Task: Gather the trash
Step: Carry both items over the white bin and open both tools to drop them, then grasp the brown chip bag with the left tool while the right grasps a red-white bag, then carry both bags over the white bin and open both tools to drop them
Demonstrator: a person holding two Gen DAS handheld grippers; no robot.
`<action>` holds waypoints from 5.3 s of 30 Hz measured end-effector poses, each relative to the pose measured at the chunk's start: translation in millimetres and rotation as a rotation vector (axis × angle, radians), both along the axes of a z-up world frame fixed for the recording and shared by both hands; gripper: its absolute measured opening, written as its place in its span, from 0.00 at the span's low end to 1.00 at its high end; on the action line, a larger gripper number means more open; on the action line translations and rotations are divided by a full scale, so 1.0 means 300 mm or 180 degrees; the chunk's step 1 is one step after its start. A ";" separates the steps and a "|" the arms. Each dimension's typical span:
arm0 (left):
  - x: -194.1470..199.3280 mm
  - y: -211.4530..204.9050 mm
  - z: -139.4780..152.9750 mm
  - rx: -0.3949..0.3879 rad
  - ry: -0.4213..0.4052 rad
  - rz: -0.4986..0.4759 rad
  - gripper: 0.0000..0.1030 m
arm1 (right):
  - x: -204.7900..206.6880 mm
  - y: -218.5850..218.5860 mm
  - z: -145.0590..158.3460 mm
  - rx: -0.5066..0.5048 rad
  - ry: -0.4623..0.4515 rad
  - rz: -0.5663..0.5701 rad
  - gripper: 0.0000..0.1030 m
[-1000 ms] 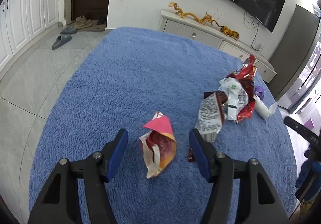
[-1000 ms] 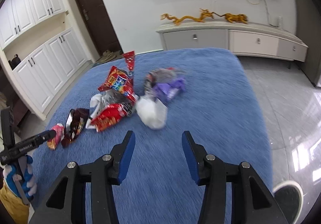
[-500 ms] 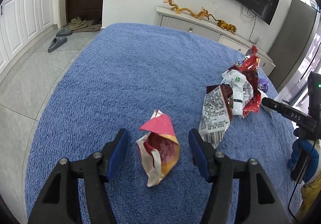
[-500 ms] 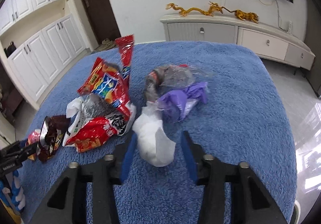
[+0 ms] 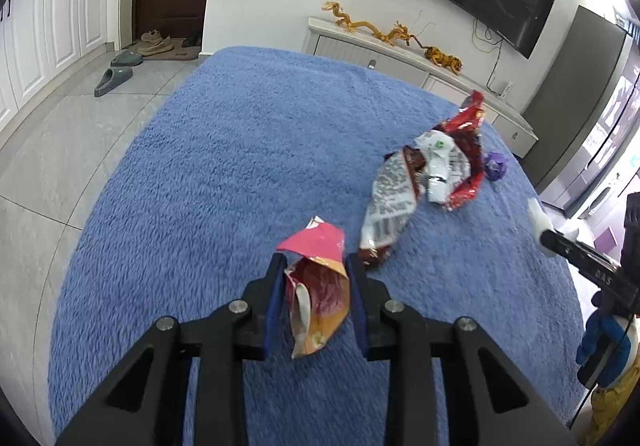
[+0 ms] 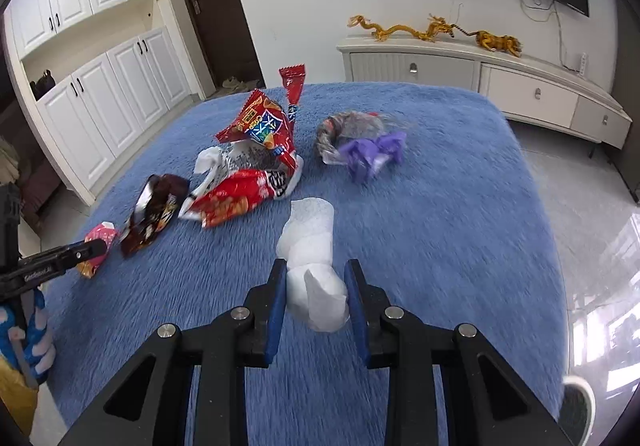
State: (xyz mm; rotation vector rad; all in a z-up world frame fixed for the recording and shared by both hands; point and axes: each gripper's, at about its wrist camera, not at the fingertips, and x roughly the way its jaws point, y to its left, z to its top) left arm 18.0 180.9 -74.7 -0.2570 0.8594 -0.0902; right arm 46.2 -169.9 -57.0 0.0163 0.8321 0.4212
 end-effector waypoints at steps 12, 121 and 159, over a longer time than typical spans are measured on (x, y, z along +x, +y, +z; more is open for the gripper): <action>-0.059 -0.192 0.145 -0.0089 -0.0260 -0.0503 0.27 | -0.216 -0.288 0.078 0.0296 -0.0159 -0.0592 0.26; 0.244 -0.153 0.009 0.0160 -0.0116 -0.0501 0.64 | 0.183 0.188 0.057 0.0469 0.0297 -0.0036 0.46; 0.149 -0.159 0.046 -0.0071 -0.0176 -0.0690 0.20 | 0.055 0.038 0.056 0.0753 0.0322 0.0024 0.08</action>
